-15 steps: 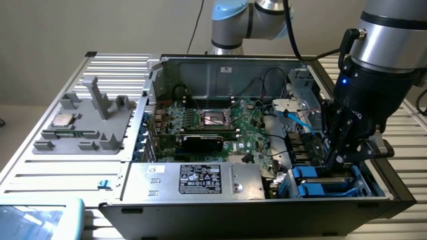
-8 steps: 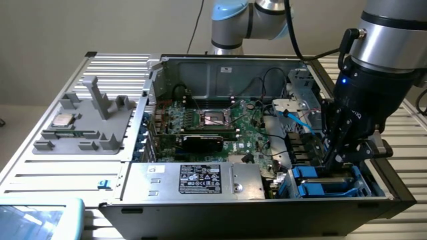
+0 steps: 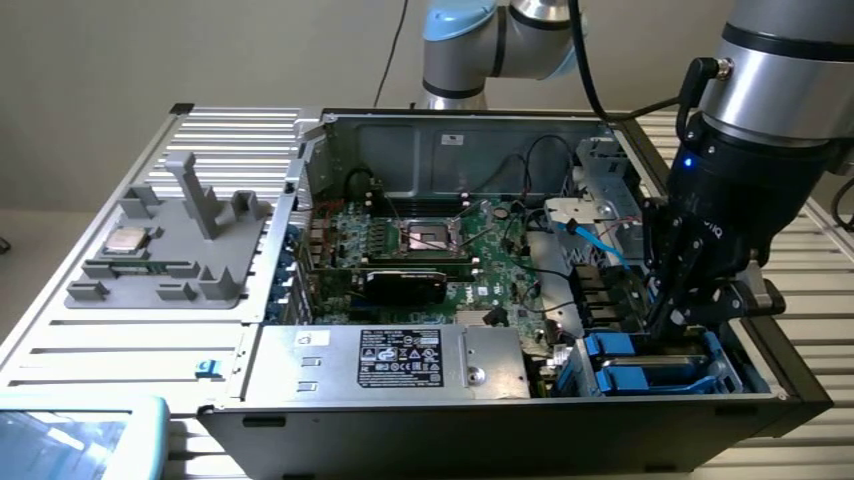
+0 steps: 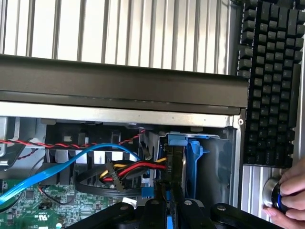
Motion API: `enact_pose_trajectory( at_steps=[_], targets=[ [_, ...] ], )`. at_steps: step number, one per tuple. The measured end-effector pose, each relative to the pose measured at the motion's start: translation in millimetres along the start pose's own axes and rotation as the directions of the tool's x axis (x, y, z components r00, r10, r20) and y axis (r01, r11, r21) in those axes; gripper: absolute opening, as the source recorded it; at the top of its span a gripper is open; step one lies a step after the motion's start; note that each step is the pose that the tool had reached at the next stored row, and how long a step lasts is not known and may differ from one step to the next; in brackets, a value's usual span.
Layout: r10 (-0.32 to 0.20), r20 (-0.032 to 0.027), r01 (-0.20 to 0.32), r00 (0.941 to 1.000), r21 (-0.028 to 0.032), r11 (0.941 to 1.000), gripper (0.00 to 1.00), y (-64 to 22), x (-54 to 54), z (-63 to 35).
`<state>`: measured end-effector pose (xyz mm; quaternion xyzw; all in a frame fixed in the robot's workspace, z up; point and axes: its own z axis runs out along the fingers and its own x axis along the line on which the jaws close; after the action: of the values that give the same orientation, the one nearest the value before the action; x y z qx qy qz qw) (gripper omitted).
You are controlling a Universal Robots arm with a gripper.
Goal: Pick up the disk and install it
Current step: 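Insert the second disk wire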
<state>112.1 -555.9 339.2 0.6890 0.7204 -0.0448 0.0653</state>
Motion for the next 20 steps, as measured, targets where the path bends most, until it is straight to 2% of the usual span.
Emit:
enact_pose_trajectory(
  at_steps=[11,20],
  targets=[
    [0.000,0.0008,0.000,1.0000,0.0002,1.0000,0.16,0.5,0.8,6.1],
    [0.000,-0.0001,0.000,1.0000,0.0000,1.0000,0.16,0.5,0.9,6.9]
  ],
)
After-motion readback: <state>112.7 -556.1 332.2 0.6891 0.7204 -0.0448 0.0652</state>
